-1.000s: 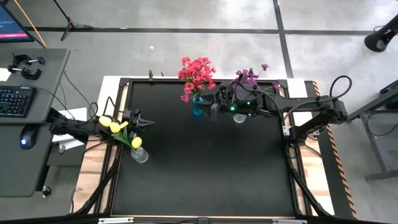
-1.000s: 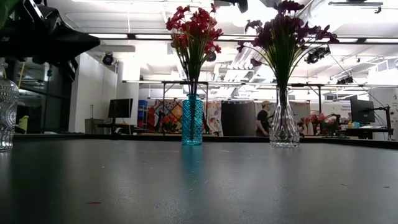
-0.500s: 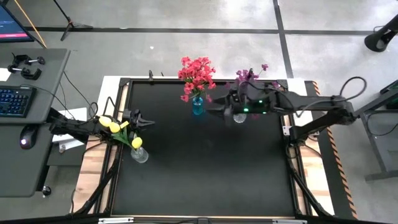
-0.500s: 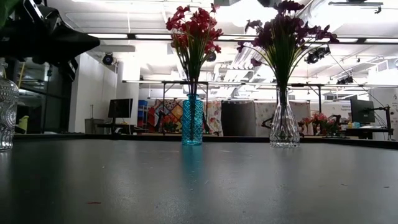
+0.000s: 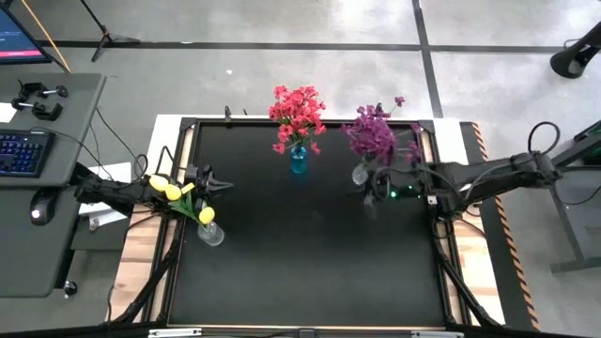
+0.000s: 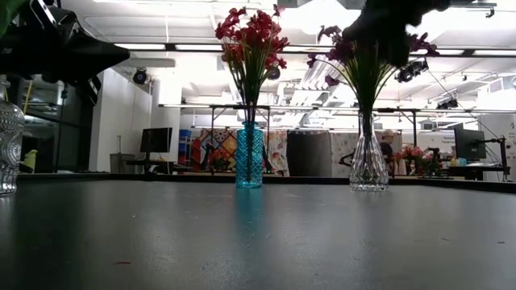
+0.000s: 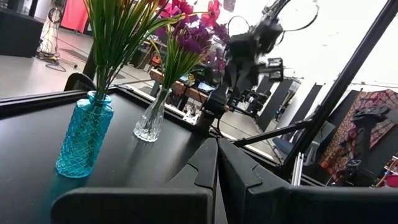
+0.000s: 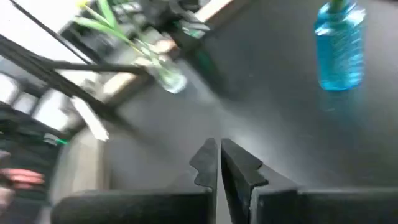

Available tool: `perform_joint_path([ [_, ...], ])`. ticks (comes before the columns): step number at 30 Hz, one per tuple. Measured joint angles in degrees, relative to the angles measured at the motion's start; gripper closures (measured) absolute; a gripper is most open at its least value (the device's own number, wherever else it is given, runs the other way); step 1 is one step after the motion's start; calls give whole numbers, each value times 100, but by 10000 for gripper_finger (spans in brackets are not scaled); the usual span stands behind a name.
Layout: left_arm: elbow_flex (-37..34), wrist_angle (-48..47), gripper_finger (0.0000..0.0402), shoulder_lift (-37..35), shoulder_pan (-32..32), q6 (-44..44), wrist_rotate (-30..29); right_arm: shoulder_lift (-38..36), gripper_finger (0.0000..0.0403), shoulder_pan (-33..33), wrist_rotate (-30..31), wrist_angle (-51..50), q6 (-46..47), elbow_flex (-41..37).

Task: Sort flowers into vase by color
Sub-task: Return to Home Position

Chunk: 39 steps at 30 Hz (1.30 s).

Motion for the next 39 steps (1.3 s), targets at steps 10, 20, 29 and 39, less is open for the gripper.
perform_joint_path([
  [10,2,0,402,0,0,0,0,-1038,399,-443,-348,4129,-101,-2629],
  [20,4,0,402,0,0,0,0,-1026,402,-381,-556,5935,-818,-3754],
  [29,4,0,402,0,0,0,0,-1028,400,-501,288,4817,-956,-4184],
  [39,4,0,402,0,0,0,0,-1125,400,-499,258,2615,-955,-4184],
])
